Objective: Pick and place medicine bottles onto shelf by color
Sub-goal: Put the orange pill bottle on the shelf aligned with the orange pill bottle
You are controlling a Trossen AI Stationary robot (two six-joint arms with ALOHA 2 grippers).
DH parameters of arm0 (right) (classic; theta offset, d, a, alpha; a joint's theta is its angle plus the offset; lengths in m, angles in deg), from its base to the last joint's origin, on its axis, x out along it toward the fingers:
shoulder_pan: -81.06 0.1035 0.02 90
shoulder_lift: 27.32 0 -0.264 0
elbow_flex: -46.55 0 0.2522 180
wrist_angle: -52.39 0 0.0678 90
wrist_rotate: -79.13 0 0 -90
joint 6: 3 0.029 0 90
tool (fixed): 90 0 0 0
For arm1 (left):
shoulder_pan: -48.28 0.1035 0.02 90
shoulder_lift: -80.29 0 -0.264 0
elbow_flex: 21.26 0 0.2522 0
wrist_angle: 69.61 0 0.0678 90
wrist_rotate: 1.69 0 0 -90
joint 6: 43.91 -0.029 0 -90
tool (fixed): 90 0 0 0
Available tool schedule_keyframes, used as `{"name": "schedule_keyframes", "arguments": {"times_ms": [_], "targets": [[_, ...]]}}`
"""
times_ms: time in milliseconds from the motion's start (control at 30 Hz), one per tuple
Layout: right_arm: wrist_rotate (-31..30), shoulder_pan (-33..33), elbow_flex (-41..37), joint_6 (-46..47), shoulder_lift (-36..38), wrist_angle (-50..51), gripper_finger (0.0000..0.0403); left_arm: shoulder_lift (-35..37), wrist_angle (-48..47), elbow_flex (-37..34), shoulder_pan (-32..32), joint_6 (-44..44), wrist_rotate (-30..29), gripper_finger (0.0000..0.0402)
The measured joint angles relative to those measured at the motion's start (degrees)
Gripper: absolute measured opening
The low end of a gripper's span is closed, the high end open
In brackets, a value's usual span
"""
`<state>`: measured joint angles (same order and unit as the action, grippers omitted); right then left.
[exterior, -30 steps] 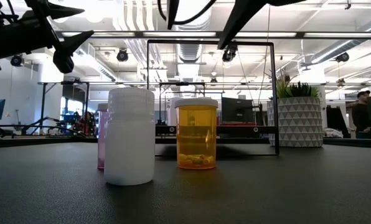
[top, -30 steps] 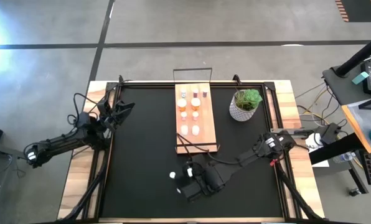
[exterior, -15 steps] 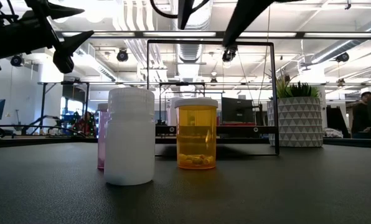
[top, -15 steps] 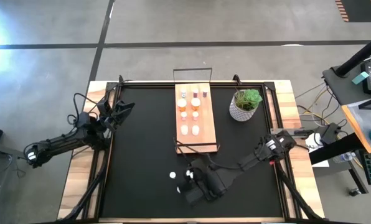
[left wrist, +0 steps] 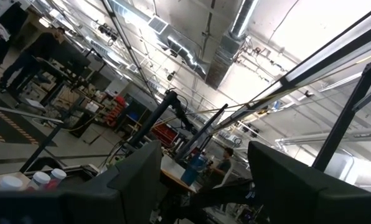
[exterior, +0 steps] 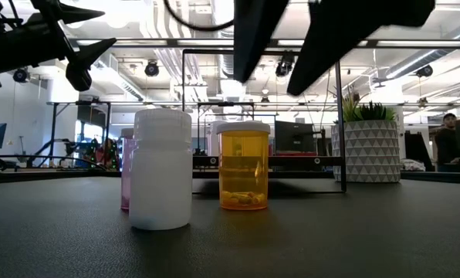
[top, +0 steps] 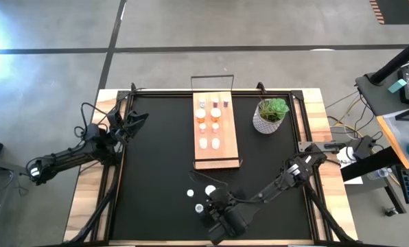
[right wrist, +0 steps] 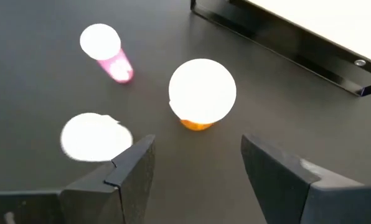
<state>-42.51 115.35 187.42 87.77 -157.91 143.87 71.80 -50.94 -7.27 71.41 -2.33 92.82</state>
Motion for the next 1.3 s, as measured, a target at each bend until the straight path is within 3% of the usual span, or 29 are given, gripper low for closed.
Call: {"name": "schedule_keyframes", "arguments": {"times_ms": [933,1300], "targets": [[0.62,-4.49,-1.22,-2.80,-2.03,-0.38,0.0235,0.00,0.01,0.00,0.00,0.00,-0.01,0.0224],[0.63,-4.47,-2.43,-2.74,-1.98,-1.59,0.0196,0.00,0.02,0.00,-0.01,0.00,-0.01,0.0224]]}}
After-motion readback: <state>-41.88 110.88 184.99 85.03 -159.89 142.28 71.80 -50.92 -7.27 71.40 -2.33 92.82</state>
